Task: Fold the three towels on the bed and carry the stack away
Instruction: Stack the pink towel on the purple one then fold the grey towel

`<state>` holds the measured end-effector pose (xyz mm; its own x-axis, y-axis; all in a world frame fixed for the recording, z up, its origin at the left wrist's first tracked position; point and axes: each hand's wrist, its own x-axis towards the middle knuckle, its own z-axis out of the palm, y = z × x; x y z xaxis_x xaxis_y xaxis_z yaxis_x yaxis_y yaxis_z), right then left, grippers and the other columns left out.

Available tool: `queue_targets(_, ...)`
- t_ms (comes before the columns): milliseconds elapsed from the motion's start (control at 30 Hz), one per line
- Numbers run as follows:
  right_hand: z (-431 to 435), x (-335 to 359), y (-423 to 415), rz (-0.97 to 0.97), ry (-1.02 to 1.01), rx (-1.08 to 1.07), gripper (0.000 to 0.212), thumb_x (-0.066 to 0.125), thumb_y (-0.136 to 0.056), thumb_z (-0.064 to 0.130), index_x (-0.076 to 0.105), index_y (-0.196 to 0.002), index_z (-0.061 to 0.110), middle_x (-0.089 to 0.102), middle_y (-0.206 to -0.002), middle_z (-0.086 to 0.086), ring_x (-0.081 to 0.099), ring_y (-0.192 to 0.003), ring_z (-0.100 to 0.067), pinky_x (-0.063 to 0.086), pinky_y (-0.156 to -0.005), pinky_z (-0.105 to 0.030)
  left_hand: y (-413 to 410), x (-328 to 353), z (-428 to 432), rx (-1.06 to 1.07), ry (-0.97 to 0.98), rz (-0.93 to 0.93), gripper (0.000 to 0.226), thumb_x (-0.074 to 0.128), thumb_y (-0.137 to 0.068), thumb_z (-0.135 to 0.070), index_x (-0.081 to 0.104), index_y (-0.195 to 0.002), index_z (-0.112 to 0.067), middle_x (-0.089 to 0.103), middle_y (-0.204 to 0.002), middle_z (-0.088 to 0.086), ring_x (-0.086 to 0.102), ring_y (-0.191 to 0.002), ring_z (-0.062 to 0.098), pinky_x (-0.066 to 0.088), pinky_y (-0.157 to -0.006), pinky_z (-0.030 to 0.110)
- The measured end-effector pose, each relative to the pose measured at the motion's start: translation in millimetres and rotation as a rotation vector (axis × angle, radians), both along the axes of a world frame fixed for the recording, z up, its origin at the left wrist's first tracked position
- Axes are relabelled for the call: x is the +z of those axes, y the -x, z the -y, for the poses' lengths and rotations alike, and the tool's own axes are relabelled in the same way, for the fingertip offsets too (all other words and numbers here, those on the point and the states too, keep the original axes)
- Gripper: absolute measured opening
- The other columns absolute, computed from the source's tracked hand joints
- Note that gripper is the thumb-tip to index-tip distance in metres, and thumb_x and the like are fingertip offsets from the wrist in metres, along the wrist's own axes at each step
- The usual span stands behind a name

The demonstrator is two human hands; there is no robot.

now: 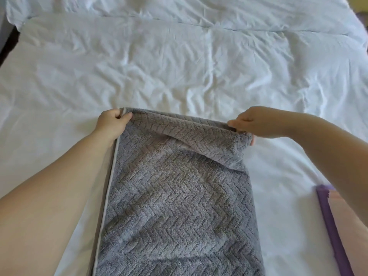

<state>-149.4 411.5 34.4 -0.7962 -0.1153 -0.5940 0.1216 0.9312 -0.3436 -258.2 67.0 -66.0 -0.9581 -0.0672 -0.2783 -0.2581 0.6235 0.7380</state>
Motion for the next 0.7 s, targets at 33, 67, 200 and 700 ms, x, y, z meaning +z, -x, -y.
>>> queue_targets(33,-0.1,-0.8,2.5,-0.030,-0.032,-0.002,0.041,0.044,-0.092,0.055,0.059,-0.068,0.025,0.063,-0.064,0.003,0.056,-0.062,-0.011,0.042,-0.062,-0.029,-0.9,0.2,0.2,-0.005,0.007,-0.014,0.016,0.062,-0.091,-0.029,0.061,-0.083,-0.015,0.048,-0.065,-0.006,0.044,-0.063,0.009,0.034,-0.054,0.016)
queue_targets(67,0.1,-1.5,4.2,-0.039,-0.059,0.018,0.036,0.051,-0.090,0.051,0.061,-0.067,0.026,0.065,-0.064,0.004,0.057,-0.062,-0.008,0.043,-0.062,-0.029,-2.0,0.4,0.8,-0.009,0.008,-0.029,0.021,0.062,-0.091,-0.029,0.058,-0.077,-0.014,0.045,-0.061,-0.007,0.040,-0.058,0.007,0.031,-0.046,0.010)
queue_targets(200,6.4,-7.8,1.5,-0.008,-0.050,0.127,0.007,0.069,-0.082,0.037,0.071,-0.079,0.031,0.066,-0.074,0.017,0.058,-0.072,0.000,0.038,-0.061,-0.017,-5.6,2.4,4.6,-0.009,-0.031,-0.054,0.023,0.063,-0.090,-0.028,0.059,-0.071,-0.015,0.044,-0.062,-0.008,0.038,-0.057,0.004,0.026,-0.038,0.004)
queue_targets(700,-36.6,15.2,39.2,-0.228,-0.072,-0.048,0.016,0.049,-0.097,0.021,0.059,-0.088,0.029,0.067,-0.070,0.003,0.060,-0.071,-0.012,0.037,-0.061,-0.028,7.6,18.0,17.3,0.068,-0.311,-0.005,0.008,0.070,-0.085,-0.032,0.070,-0.077,-0.029,0.068,-0.088,-0.006,0.064,-0.097,0.018,0.049,-0.094,0.034)
